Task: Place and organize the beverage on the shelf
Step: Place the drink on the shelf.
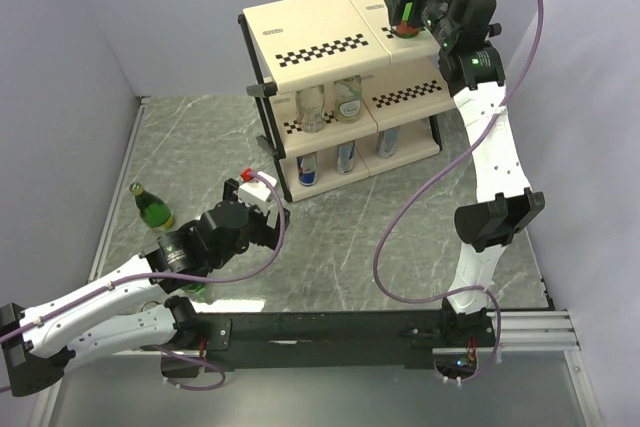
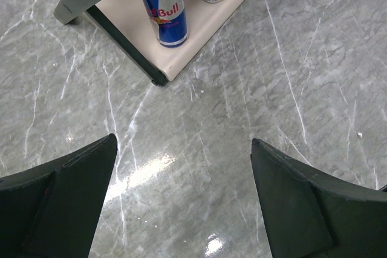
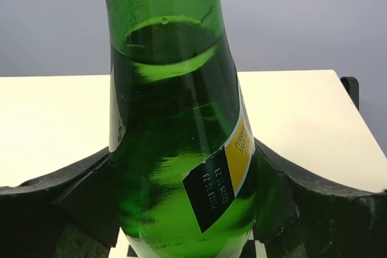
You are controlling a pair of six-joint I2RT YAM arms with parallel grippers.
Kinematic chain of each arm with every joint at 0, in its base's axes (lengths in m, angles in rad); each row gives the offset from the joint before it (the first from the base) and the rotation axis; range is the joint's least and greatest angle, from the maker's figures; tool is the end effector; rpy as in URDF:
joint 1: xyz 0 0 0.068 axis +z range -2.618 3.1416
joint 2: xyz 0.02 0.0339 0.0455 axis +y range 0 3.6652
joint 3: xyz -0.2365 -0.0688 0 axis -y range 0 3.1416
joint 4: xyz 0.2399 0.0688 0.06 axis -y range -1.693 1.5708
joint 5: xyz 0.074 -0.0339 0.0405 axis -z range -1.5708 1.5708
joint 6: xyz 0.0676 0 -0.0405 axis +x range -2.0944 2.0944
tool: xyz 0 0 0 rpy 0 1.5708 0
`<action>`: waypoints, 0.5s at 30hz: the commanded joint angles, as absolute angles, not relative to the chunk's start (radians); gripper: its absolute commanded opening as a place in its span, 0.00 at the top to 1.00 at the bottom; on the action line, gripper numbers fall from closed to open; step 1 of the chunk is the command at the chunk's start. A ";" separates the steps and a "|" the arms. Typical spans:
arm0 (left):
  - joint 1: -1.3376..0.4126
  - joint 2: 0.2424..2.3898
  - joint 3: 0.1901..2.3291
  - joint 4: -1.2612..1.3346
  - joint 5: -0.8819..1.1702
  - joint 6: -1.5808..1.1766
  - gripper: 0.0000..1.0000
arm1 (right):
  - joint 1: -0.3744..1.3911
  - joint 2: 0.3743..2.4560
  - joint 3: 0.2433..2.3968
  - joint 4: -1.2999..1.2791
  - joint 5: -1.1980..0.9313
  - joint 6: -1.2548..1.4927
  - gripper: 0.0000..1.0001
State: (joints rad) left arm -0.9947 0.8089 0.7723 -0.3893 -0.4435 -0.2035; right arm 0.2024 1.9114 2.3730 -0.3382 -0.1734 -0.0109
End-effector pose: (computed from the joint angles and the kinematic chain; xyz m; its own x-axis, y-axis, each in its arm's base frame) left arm 0.1451 -0.1701 0.2800 -0.3305 0.1736 -0.9277 0.4879 0.8729 -0.0104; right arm 0.4155 0.0972 0.5143 0.1246 0.0146 -0.9921 -0.3644 0.9307 -0.0321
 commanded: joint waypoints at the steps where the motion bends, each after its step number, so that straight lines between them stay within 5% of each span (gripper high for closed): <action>1: -0.997 0.801 0.772 -0.388 -0.457 -0.196 0.02 | 0.199 1.824 2.375 -0.186 -0.173 -0.008 0.42; 7: -0.997 0.801 0.773 -0.388 -0.454 -0.198 0.03 | 0.201 1.809 2.362 -0.181 -0.158 -0.008 0.21; 15: -0.997 0.799 0.775 -0.390 -0.454 -0.199 0.03 | 0.202 1.792 2.350 -0.178 -0.149 -0.005 0.15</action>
